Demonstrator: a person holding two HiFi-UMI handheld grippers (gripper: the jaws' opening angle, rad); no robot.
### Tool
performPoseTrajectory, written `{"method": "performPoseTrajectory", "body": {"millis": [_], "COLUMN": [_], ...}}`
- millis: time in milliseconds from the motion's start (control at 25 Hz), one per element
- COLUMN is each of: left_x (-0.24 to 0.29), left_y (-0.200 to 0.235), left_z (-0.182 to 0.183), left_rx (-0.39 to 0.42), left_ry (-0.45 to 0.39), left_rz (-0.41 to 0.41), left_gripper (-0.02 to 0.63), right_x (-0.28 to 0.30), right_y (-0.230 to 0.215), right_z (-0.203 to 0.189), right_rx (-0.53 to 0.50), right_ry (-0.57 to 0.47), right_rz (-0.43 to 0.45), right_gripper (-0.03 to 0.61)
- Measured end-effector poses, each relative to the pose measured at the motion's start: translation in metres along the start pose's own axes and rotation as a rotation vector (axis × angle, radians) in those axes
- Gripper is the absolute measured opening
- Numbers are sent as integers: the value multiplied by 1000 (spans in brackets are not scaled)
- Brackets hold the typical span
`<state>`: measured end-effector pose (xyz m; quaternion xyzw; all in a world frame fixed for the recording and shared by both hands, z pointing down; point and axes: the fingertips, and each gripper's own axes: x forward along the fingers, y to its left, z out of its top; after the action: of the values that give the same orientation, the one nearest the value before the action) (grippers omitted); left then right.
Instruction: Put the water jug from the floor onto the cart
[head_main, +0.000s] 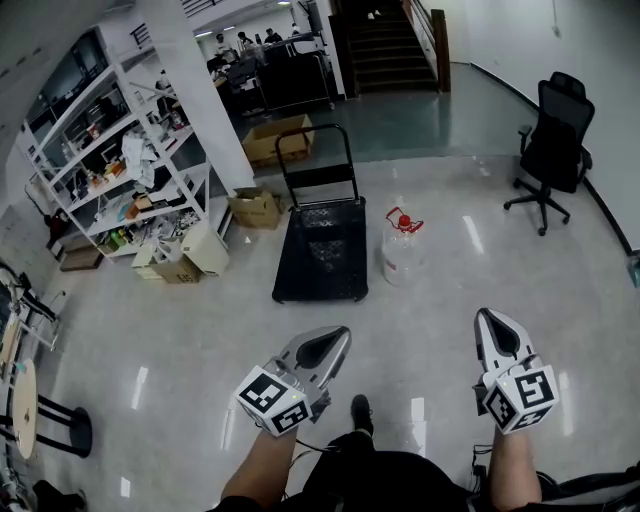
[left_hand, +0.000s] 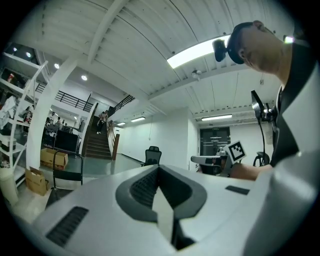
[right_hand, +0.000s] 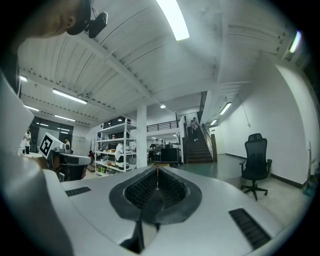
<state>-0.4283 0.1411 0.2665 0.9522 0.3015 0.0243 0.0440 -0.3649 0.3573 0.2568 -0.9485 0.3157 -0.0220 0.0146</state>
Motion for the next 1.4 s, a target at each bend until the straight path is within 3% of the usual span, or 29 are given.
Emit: {"method": "performPoseTrajectory", "body": {"millis": [160,360,480,600,920,1400], "left_x": [27,59,80,104,165,338], "left_y": [58,155,204,241,286,328], "left_z": [5,21,25,26,17,31], "left_rx": [20,-21,10,-17,-61,-20], "left_ry": [-39,-42,-44,-49,-30,43], "left_rz": [-38,-74,-94,-101,-132,-83], "left_gripper": [2,2,2,2,2,2], "right_x": [64,156,203,243,323,440], "right_y": [-14,-22,-23,-25,-54,-197], "right_z": [-5,1,9,12,6,5], "right_rx": [12,34,15,0,1,54], "right_ry": [11,52,62,84,107,52], "right_rz": [-44,-107,-108,-107,-74,36], "right_gripper": [3,3,3,3,3,3]}}
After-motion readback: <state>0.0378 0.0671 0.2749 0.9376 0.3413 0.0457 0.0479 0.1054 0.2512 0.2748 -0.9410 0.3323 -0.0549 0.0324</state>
